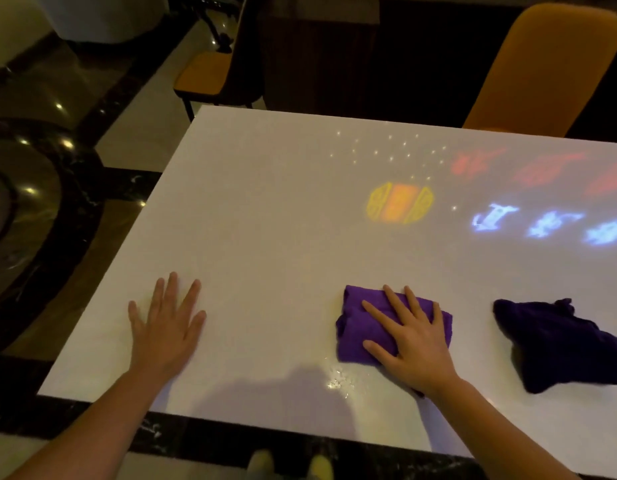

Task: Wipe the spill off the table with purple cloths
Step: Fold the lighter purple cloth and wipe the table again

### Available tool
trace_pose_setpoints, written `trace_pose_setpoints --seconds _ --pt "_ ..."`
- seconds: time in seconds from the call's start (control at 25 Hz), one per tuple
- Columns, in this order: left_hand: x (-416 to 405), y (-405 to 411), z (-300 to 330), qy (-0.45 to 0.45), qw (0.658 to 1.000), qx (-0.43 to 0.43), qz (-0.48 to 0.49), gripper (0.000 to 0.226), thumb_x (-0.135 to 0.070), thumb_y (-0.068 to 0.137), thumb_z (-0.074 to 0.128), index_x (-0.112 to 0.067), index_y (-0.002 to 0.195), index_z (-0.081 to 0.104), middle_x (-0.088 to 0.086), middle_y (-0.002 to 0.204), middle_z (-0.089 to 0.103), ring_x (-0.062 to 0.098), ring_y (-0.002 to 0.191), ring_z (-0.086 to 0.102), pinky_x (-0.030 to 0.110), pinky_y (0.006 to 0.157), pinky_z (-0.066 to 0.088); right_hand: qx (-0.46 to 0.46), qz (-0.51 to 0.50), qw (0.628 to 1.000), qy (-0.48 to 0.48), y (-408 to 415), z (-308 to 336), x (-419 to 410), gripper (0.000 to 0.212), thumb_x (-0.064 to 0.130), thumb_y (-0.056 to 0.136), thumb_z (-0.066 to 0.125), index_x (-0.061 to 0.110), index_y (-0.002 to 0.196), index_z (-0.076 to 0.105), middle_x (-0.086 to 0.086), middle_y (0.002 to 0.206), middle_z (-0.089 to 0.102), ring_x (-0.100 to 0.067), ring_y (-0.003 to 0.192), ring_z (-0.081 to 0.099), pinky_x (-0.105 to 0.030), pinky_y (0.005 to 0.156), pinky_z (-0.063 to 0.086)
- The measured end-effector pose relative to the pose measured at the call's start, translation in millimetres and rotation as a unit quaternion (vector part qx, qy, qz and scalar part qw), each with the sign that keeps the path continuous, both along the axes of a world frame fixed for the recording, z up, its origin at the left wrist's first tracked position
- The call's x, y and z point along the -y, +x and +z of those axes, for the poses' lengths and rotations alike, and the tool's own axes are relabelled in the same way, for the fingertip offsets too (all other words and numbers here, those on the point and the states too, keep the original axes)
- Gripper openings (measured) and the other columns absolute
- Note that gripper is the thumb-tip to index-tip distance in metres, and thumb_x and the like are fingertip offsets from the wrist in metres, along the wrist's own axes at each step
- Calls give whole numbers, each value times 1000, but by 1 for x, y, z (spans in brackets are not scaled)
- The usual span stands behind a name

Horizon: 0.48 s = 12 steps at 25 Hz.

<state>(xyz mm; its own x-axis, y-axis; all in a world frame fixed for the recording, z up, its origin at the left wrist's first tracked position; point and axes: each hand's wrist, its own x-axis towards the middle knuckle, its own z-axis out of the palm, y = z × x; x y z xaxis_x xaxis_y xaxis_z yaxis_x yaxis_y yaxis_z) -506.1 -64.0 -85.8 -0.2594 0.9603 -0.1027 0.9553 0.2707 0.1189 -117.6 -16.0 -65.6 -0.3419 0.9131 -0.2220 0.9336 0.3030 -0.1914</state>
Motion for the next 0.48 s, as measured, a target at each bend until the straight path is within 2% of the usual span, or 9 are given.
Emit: trace_pose_setpoints --seconds 0.08,0.16,0.24,0.32,0.4,0.48 --pt "3 -2 -8 -6 1000 8 10 64 -55 85 4 -32 145 1 4 158 7 22 145 5 59 113 9 5 -74 997 20 -16 -4 38 66 81 75 4 59 134 -13 9 158 -5 -29 146 -3 -65 112 0" --pt "2 -2 -11 3 1000 4 11 61 -51 87 8 -33 145 3 4 158 10 22 145 8 58 113 11 -3 -91 994 65 -68 -6 78 67 76 79 20 53 140 5 1 158 15 -39 141 18 -72 102 16" --pt "1 -2 -10 8 1000 -1 12 60 -50 88 9 -32 145 1 4 158 10 22 145 8 57 113 11 -16 -5 997 71 -131 -9 99 67 72 78 31 50 140 18 0 153 30 -41 134 33 -72 93 25" --pt "2 -2 -11 10 1000 -6 11 59 -49 88 10 -32 145 1 5 158 11 22 145 8 56 113 11 -5 62 991 115 -154 -13 81 63 71 78 37 49 137 30 1 149 37 -39 132 40 -72 92 27" --pt "1 -3 -12 15 1000 3 4 59 -49 88 7 -34 145 1 3 158 9 21 145 6 55 114 9 -6 -32 990 136 -123 -17 34 58 65 77 50 44 131 44 -5 147 42 -40 132 39 -75 93 29" --pt "2 -3 -11 21 1000 22 -3 59 -50 88 4 -35 145 3 2 158 8 19 145 4 55 114 7 -7 -190 976 108 -67 -15 -15 58 60 82 49 41 135 40 -8 154 28 -39 141 21 -74 101 19"
